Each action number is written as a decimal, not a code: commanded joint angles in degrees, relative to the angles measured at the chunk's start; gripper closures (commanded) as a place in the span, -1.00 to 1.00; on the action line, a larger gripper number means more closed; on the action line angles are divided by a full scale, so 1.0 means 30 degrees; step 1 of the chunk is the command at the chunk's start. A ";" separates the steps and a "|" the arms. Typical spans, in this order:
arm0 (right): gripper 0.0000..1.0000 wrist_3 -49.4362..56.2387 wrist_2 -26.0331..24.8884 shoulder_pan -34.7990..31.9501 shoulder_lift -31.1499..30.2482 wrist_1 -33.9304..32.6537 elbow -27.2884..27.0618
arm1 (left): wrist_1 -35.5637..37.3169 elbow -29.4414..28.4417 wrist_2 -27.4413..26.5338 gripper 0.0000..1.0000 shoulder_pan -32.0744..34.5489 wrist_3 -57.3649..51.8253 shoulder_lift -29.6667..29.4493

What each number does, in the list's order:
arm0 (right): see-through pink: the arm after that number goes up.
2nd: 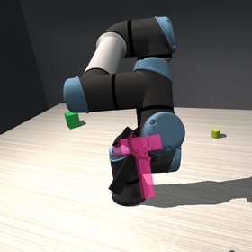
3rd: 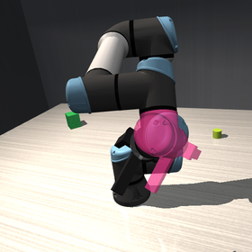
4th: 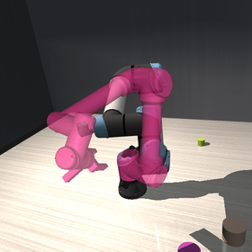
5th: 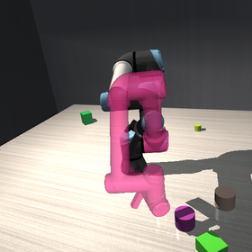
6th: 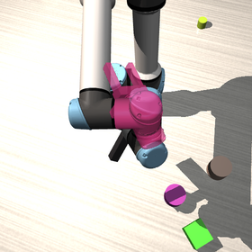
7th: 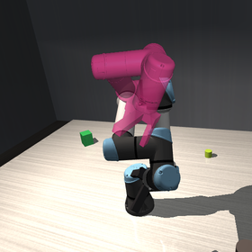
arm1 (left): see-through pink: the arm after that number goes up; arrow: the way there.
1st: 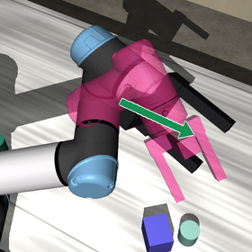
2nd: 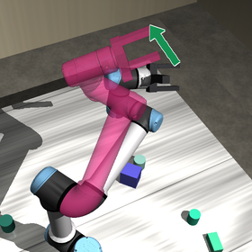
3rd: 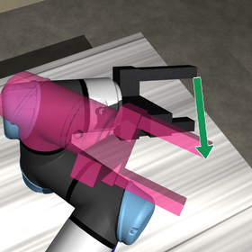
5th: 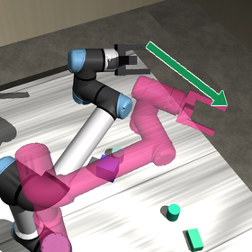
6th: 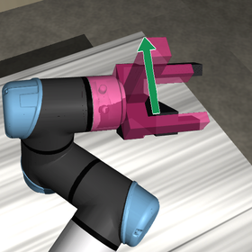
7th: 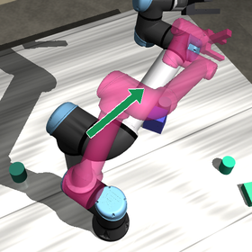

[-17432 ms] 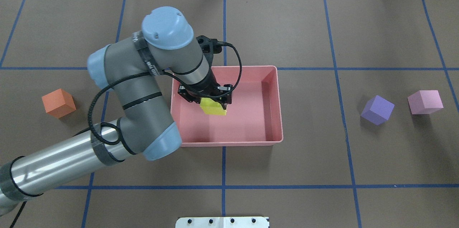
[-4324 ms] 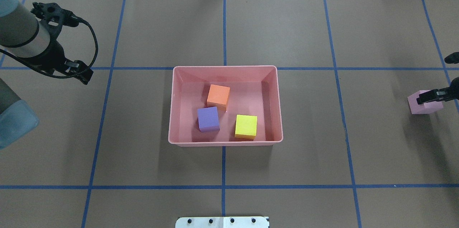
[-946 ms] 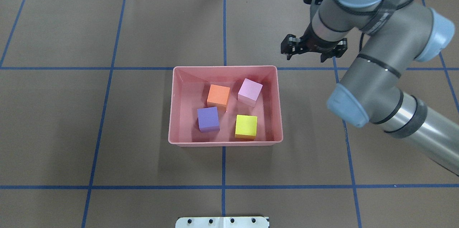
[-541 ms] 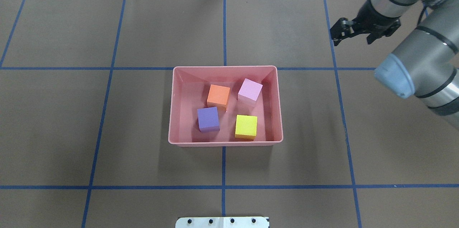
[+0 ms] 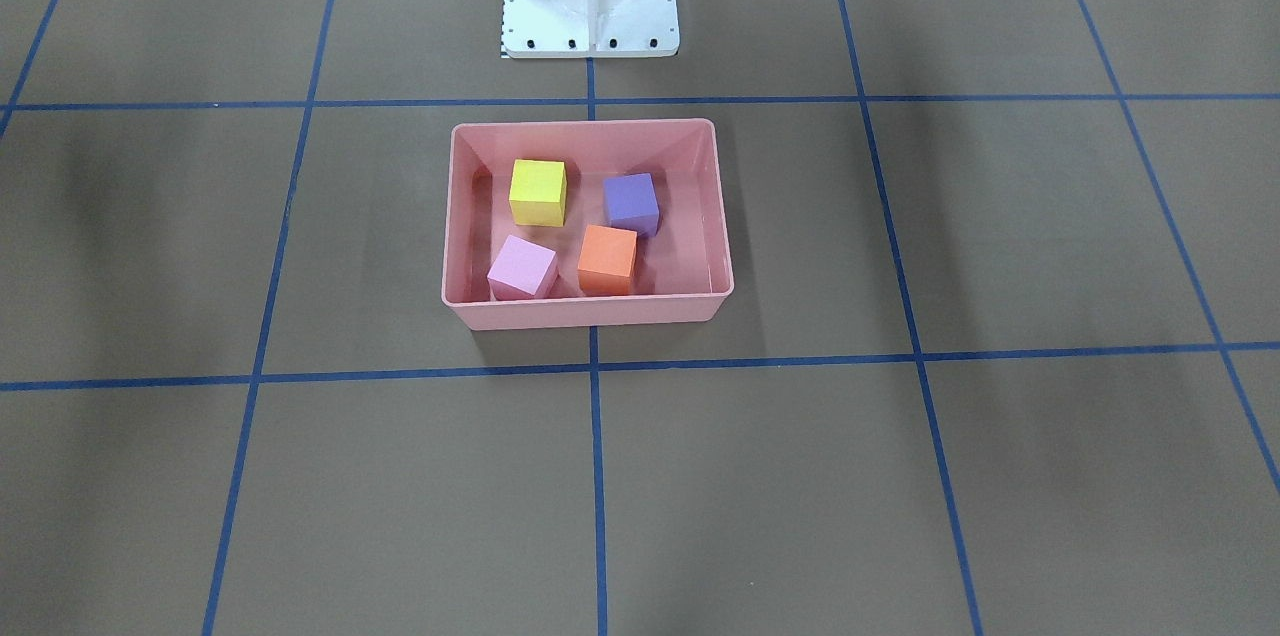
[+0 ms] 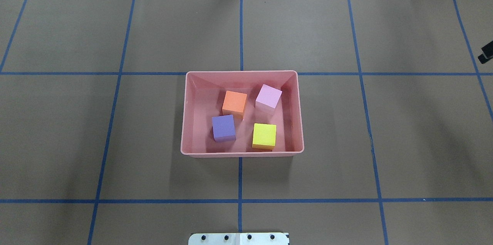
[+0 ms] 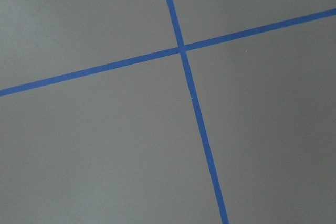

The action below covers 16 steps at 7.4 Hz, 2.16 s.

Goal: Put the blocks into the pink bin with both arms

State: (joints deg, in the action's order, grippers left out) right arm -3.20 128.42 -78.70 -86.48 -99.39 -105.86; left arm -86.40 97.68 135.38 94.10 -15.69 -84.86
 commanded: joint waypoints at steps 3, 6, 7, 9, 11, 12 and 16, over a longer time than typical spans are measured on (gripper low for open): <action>-0.99 0.1183 0.0376 -0.2854 -0.2899 0.0082 -0.0250 | -0.0086 0.0338 0.0049 -1.00 0.0039 0.0395 0.0248; -0.99 0.1126 0.0347 -0.2975 -0.2989 0.0082 -0.0252 | -0.0174 0.0604 0.0079 -1.00 0.0039 0.0248 0.0307; -0.99 0.1097 0.0347 -0.2975 -0.2989 0.0082 -0.0223 | -0.0175 0.0604 0.0079 -1.00 0.0039 0.0277 0.0307; -0.99 0.1067 0.0347 -0.2975 -0.3048 0.0082 -0.0193 | -0.0175 0.0604 0.0079 -1.00 0.0039 0.0277 0.0307; -0.99 0.1038 0.0347 -0.2975 -0.3135 0.0082 -0.0106 | -0.0175 0.0604 0.0079 -1.00 0.0039 0.0277 0.0336; -0.99 0.1038 0.0347 -0.2975 -0.3165 0.0082 -0.0076 | -0.0175 0.0604 0.0079 -1.00 0.0039 0.0277 0.0307; -0.99 0.1008 0.0376 -0.2946 -0.3165 0.0082 0.0100 | -0.0175 0.0516 0.0079 -1.00 0.0039 0.0307 0.0307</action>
State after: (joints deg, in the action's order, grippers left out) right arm -0.14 129.53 -87.55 -95.97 -99.14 -105.63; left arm -86.92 99.32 135.62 94.22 -14.78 -83.91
